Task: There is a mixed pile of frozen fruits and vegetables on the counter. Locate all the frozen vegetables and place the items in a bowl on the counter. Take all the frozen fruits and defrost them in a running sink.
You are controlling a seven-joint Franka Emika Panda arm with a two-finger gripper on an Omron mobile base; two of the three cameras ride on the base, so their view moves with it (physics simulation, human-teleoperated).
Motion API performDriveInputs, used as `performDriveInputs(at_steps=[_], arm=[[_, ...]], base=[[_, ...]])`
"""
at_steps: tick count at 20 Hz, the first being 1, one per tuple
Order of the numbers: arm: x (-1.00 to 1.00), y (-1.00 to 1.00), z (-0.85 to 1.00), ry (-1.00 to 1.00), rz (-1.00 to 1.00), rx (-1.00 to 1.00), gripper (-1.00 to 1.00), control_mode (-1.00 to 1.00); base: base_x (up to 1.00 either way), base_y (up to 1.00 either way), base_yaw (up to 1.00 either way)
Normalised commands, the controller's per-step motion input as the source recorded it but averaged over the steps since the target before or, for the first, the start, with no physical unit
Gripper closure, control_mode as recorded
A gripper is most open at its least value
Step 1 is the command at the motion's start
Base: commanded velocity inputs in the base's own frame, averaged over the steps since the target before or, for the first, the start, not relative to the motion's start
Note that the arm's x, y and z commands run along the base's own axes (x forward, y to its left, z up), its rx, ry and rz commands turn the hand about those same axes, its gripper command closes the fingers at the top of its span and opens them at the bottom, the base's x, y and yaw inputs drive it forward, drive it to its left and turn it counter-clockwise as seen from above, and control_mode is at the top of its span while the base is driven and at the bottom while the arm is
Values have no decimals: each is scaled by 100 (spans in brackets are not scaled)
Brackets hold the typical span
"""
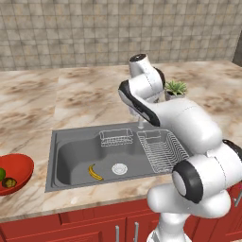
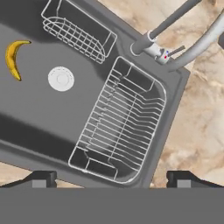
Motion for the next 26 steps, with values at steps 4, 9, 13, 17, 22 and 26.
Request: performDriveInputs(at_steps=[4, 9, 13, 17, 22, 26], arm=[[-11, -73, -1, 0, 0, 0, -100, -100], [-9, -72, -2, 0, 0, 0, -100, -100], [0, -73, 0, 0, 0, 0, -100, -100], [0, -58, -4, 4, 0, 0, -100, -100], [-10, -44, -20, 3, -1, 0, -100, -100], [-28, -42, -26, 1, 0, 0, -100, -100]], base=[[0, 0, 0], [0, 0, 0], [0, 0, 0], [0, 0, 0], [0, 0, 0], [0, 0, 0]])
